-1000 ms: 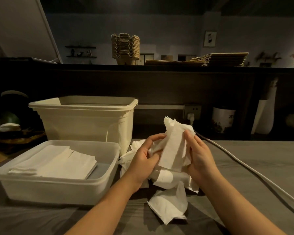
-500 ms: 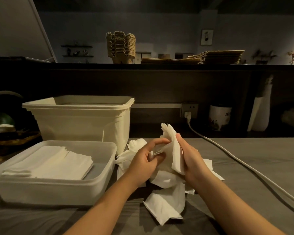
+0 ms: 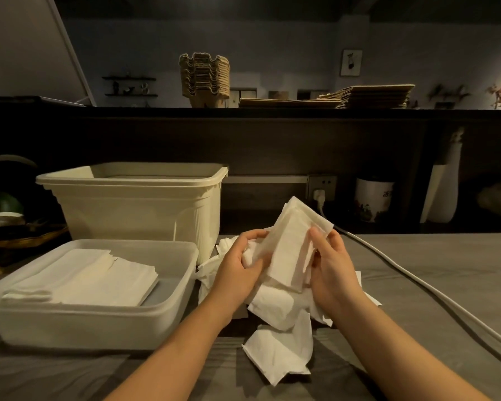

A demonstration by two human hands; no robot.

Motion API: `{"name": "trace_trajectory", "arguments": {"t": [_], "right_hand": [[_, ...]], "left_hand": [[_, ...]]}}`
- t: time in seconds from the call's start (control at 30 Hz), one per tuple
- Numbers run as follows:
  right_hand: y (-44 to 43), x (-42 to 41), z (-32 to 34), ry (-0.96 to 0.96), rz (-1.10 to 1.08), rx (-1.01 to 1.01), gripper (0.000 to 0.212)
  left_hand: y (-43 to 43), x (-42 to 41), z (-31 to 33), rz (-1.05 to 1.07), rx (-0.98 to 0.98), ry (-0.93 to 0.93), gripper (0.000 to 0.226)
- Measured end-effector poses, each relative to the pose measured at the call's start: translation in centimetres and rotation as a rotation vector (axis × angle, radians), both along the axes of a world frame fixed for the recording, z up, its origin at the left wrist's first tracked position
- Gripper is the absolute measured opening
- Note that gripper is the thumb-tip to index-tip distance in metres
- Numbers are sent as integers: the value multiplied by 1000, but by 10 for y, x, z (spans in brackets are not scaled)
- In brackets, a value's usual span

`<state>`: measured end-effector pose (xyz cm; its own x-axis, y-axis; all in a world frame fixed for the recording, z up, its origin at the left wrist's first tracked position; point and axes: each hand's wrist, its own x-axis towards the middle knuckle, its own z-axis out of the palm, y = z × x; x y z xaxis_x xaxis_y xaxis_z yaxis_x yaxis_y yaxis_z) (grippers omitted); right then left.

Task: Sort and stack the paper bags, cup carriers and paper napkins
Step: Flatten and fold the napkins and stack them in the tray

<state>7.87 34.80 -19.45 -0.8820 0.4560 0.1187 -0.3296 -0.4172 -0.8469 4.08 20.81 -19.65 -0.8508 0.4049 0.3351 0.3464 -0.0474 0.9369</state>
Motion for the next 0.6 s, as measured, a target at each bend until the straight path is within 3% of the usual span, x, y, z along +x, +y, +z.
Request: {"name": "trace_trajectory", "arguments": {"t": [0.17,0.4,0.6], "right_hand": [[5,1,9,50,-43,-153,35],[13,10,23,-89,-42,-380,45],[12,15,28,-5,91,-312,54]], "left_hand": [[-1,0,2,52,115,-166,27],[-3,-4,3,131,236,-134,37],[-6,-10,4,221,327,-79,50]]}}
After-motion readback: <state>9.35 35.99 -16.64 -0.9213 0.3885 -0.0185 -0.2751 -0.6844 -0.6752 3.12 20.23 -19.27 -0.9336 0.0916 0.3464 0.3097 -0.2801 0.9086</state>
